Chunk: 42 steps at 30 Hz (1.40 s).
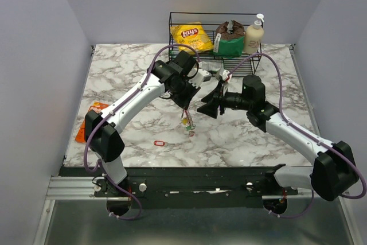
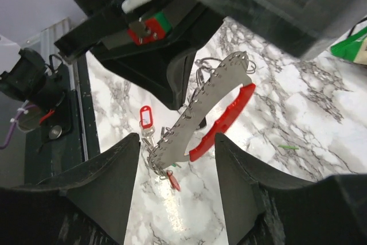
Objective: Put the keys on the keyring
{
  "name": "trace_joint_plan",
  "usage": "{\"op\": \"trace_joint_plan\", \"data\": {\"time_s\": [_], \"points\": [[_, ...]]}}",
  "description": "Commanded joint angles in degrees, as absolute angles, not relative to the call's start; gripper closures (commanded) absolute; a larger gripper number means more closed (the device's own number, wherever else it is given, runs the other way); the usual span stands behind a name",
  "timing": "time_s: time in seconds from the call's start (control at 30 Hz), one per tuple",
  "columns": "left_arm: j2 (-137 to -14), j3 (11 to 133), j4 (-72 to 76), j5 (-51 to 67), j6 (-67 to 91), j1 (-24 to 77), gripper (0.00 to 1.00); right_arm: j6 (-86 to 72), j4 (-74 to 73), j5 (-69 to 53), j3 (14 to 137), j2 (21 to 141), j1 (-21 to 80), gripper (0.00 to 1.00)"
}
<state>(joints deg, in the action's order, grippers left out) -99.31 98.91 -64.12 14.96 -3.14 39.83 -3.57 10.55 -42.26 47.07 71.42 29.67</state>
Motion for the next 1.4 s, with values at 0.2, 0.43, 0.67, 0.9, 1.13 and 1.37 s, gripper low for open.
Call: {"op": "trace_joint_plan", "data": {"time_s": [0.2, 0.43, 0.67, 0.9, 1.13, 1.37], "points": [[-96.77, 100.11, -64.77, 20.39, -5.36, 40.08, 1.0, -4.48, 22.84, -57.92, 44.47, 72.16, 29.88, 0.42], [-94.13, 98.44, -63.9, 23.64, -7.21, 40.08, 1.0, -3.17, 21.98, -63.1, 45.79, 71.19, 29.88, 0.48], [-92.02, 97.38, -63.81, 27.41, -9.05, 40.69, 1.0, -0.53, 18.63, -65.56, 46.84, 71.89, 29.88, 0.5], [-91.58, 97.29, -64.07, 29.7, -10.28, 42.36, 1.0, 0.86, 17.76, -65.04, 47.81, 72.33, 29.88, 0.5], [-90.53, 97.38, -63.63, 30.76, -10.99, 42.89, 1.0, 1.4, 17.4, -64.95, 48.16, 73.21, 29.88, 0.53], [-89.48, 97.29, -63.46, 31.55, -11.6, 43.07, 1.0, 3.07, 15.47, -63.55, 47.64, 73.56, 29.88, 0.54]]}}
